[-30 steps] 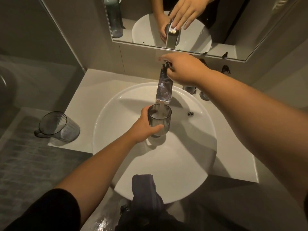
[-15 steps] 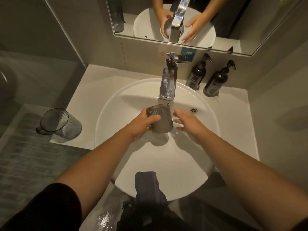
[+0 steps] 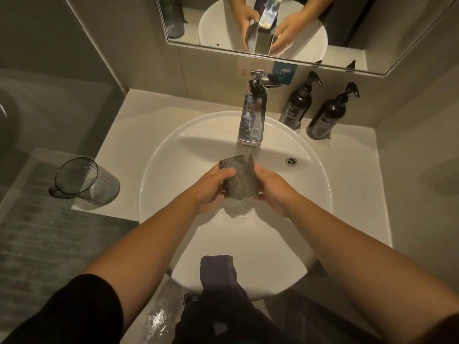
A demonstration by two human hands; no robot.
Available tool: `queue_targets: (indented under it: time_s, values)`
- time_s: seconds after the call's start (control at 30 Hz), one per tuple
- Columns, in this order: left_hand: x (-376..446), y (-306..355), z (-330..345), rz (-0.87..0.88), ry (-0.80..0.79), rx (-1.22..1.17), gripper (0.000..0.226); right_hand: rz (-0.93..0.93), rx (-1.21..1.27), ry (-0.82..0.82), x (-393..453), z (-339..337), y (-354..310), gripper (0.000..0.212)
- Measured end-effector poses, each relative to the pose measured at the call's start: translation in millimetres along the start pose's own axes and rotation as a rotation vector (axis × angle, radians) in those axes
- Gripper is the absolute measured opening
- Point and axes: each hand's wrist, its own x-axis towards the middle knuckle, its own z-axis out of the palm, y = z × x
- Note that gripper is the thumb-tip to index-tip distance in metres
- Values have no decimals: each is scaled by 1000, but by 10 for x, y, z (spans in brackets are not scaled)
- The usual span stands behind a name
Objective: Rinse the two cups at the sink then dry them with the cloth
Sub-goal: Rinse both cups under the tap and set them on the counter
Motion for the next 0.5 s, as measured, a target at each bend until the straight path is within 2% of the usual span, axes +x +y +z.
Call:
queue_targets:
  time_s: [0.1, 0.17, 0.3, 0.37, 0.5]
  values:
    - [29, -52, 38, -82, 42, -182, 67, 8, 109, -13, 38, 36, 50, 43]
    - [50, -72, 57, -99, 73, -210, 69, 8, 141, -6, 40, 48, 62, 43]
    - [12, -33, 189, -93, 146, -217, 44, -2, 125, 5, 48, 47, 78, 44]
    - [34, -33, 252, -87, 189, -149, 41, 9, 82, 25, 58, 46, 72, 46]
    - [99, -28, 326, -142, 350, 115, 56, 78, 15, 95, 51, 69, 58, 53]
